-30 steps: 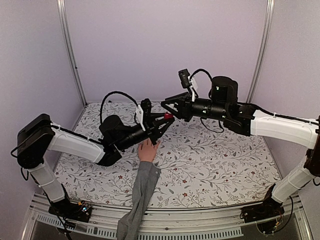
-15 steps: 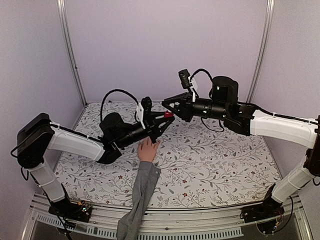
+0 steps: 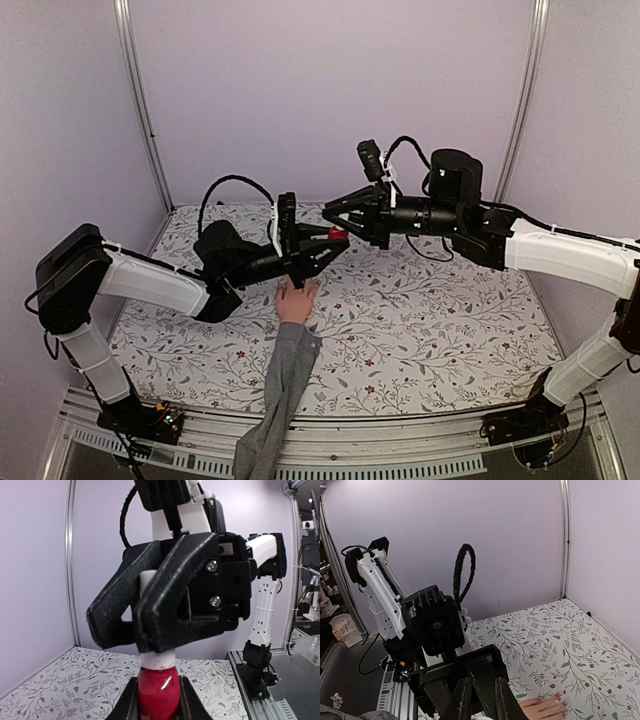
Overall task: Paint the nails
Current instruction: Unscrew the nail polish bottle.
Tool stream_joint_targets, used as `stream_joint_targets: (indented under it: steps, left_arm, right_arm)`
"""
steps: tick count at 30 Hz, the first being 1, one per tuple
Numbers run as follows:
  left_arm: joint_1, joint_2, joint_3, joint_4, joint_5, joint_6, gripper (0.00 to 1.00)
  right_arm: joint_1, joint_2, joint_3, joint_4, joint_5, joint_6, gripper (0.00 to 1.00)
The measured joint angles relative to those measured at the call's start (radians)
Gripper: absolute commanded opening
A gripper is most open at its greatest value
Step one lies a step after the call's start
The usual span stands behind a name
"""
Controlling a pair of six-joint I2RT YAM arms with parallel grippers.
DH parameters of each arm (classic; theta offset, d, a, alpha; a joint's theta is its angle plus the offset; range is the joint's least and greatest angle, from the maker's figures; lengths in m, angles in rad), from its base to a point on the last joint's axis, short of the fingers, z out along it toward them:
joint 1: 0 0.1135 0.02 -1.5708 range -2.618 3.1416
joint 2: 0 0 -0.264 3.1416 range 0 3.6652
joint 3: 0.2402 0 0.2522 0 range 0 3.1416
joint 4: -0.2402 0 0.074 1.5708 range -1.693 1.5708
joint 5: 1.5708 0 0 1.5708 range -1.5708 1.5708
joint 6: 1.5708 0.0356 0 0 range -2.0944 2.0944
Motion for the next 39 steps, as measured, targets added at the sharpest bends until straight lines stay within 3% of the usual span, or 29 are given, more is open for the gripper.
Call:
stream_joint_targets:
  steps: [17, 27, 30, 33, 35, 39]
  left_arm:
    - [0.010, 0.061, 0.053, 0.148, 0.294, -0.166, 0.00]
    - [0.009, 0.139, 0.108, 0.291, 0.487, -0.346, 0.00]
    - [0.010, 0.139, 0.101, 0.299, 0.484, -0.366, 0.00]
    - [0.010, 0.122, 0.064, 0.294, 0.427, -0.335, 0.00]
    - [0.011, 0.068, 0.002, 0.248, 0.304, -0.233, 0.00]
    - [0.008, 0.024, -0.015, 0.187, 0.161, -0.154, 0.00]
  right_arm:
    - [-0.001, -0.025, 0.000, 0.000, -0.261, -0.117, 0.00]
    - [0.005, -0.027, 0.000, -0.027, -0.421, -0.195, 0.01]
    - [0.007, -0.029, 0.000, -0.035, -0.412, -0.199, 0.18]
    - [0.006, -0.030, -0.001, -0.047, -0.369, -0.182, 0.41]
    - [-0.001, -0.044, -0.008, -0.049, -0.274, -0.141, 0.52]
    - [-0.007, -0.055, -0.009, -0.048, -0.132, -0.075, 0.57]
